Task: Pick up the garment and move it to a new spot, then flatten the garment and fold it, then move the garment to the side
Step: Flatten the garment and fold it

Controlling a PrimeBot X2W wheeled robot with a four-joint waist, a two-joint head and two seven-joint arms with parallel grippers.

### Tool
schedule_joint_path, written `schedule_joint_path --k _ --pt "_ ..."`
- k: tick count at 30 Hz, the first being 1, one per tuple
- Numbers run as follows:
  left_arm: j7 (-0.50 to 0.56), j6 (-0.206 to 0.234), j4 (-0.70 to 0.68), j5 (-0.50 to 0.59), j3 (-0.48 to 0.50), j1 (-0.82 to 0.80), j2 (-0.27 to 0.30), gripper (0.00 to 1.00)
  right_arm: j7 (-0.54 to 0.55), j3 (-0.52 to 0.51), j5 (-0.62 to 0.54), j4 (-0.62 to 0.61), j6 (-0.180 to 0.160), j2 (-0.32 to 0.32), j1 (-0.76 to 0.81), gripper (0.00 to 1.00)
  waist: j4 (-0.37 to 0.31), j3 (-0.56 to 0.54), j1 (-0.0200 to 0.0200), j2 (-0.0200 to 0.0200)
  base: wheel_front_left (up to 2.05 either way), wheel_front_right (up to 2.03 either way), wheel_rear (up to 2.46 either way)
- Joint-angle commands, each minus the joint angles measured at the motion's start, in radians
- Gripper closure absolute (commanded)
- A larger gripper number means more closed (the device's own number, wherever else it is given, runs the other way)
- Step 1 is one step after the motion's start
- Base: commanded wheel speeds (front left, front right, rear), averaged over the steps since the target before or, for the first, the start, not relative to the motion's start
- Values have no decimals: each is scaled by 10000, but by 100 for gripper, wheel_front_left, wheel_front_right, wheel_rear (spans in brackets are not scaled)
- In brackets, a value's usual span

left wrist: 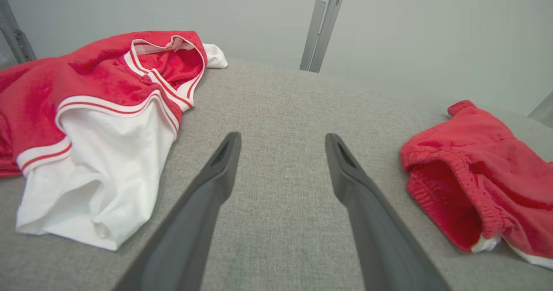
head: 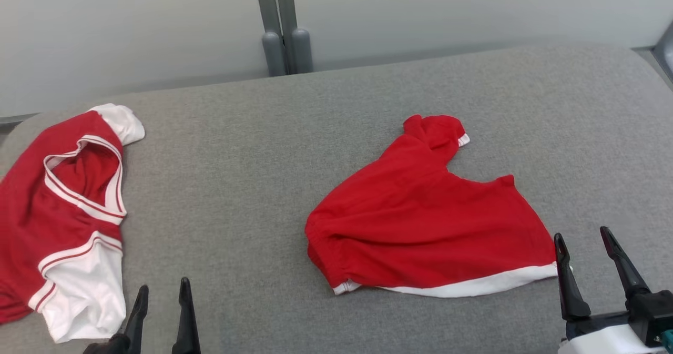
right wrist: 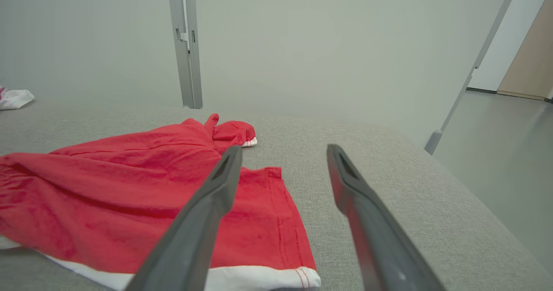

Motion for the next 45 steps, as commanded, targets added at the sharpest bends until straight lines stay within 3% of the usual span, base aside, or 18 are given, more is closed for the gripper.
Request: schedule_joint_path --k 1,6,10,24,29,35,45 --pt "-30 -202 -217 323 281 49 -124 0 -30 -63 32 76 -9 -15 146 0 540 -491 1 0 0 0 0" --pt "-30 -939 -21 1107 1108 587 -546 0 -31 -110 110 528 -9 47 241 0 779 -747 1 0 0 0 0" --pt "-31 -1228 146 1317 1277 536 -624 0 -30 4 141 788 -9 91 82 0 804 -806 1 0 0 0 0" --pt "-31 -1414 516 1121 973 287 -651 0 -30 -100 403 880 -10 202 55 0 652 -720 1 0 0 0 0" --pt "-31 -1428 944 856 -902 -77 -632 0 -30 -599 430 2205 -10 -128 -148 0 477 -490 1 0 0 0 0" --pt "256 -1428 2092 342 -3196 -1208 -487 0 151 -225 593 4332 -8 -842 -1238 0 225 -39 1 0 0 0 0" --pt "501 -1430 3251 -740 -4703 -2571 -77 0 926 718 1190 6326 -8 -1125 -2748 0 -18 469 1 0 0 0 0"
